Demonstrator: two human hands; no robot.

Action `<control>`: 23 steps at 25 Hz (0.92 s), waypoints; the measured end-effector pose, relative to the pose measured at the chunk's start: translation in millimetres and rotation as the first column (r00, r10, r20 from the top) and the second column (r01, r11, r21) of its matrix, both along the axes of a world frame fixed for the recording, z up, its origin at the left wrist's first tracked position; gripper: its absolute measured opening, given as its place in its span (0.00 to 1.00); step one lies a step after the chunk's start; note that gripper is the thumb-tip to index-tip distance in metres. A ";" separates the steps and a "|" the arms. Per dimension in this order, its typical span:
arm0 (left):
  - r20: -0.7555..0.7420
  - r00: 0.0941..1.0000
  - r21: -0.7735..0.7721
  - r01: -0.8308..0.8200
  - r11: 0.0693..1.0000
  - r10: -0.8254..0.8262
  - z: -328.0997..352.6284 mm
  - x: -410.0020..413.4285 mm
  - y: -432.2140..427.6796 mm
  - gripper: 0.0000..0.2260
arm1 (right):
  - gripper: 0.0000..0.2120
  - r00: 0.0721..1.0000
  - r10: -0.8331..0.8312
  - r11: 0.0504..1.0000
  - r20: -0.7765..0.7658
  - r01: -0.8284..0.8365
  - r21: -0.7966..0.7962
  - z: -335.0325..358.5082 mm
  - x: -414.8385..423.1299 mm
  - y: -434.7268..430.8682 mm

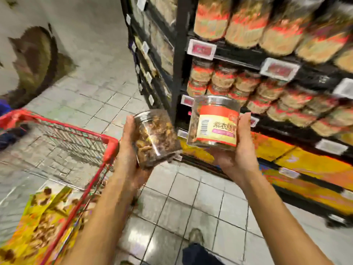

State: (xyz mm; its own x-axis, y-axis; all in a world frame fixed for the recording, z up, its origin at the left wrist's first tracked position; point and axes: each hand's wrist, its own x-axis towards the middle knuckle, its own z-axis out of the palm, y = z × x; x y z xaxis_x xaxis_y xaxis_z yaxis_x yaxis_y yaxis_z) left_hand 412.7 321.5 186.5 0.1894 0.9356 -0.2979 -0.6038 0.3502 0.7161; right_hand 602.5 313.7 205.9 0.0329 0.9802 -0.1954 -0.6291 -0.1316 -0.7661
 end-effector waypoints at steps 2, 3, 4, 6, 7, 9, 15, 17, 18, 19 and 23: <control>-0.071 0.996 -0.001 -0.044 0.999 0.044 -6.8 49.6 22.7 0.26 | 0.24 0.998 -0.062 0.997 -0.030 0.061 -0.036 -5.1 40.1 20.8; -0.132 0.987 0.001 -0.097 0.995 0.097 -11.9 70.1 35.5 0.26 | 0.25 0.996 -0.081 0.995 -0.028 0.080 -0.053 -8.8 56.1 32.9; -0.206 0.965 0.010 -0.161 0.987 0.159 -18.4 87.8 48.0 0.26 | 0.26 0.995 -0.090 0.995 -0.033 0.088 -0.056 -13.0 68.7 45.2; -0.379 0.876 0.088 -0.286 0.954 0.298 -35.8 114.5 73.6 0.28 | 0.25 0.997 -0.078 0.996 -0.028 0.077 -0.039 -24.6 83.4 68.5; -0.445 0.822 0.150 -0.322 0.935 0.355 -45.5 124.3 86.7 0.30 | 0.24 0.997 -0.082 0.996 -0.016 0.081 -0.042 -32.1 88.0 78.6; -0.507 0.735 0.282 -0.353 0.892 0.451 -70.2 145.1 123.2 0.34 | 0.23 0.993 -0.117 0.992 -0.007 0.117 -0.041 -55.6 98.9 103.2; -0.571 0.548 0.520 -0.335 0.786 0.611 -132.7 191.4 231.9 0.47 | 0.20 0.980 -0.197 0.980 0.011 0.197 -0.026 -119.2 115.9 144.8; -0.591 0.475 0.576 -0.318 0.753 0.652 -142.0 199.3 247.6 0.46 | 0.20 0.976 -0.215 0.976 0.018 0.216 -0.039 -124.7 120.4 145.4; -0.589 0.455 0.597 -0.313 0.739 0.668 -145.0 202.1 253.0 0.46 | 0.20 0.974 -0.227 0.972 0.017 0.228 -0.054 -126.3 122.7 145.9; -0.585 0.440 0.617 -0.304 0.726 0.682 -147.6 204.0 258.3 0.46 | 0.21 0.972 -0.233 0.970 0.017 0.233 -0.065 -127.3 124.6 146.0; -0.575 0.406 0.674 -0.258 0.692 0.711 -155.7 208.2 283.6 0.46 | 0.25 0.973 -0.230 0.969 0.026 0.232 -0.081 -132.1 127.5 143.3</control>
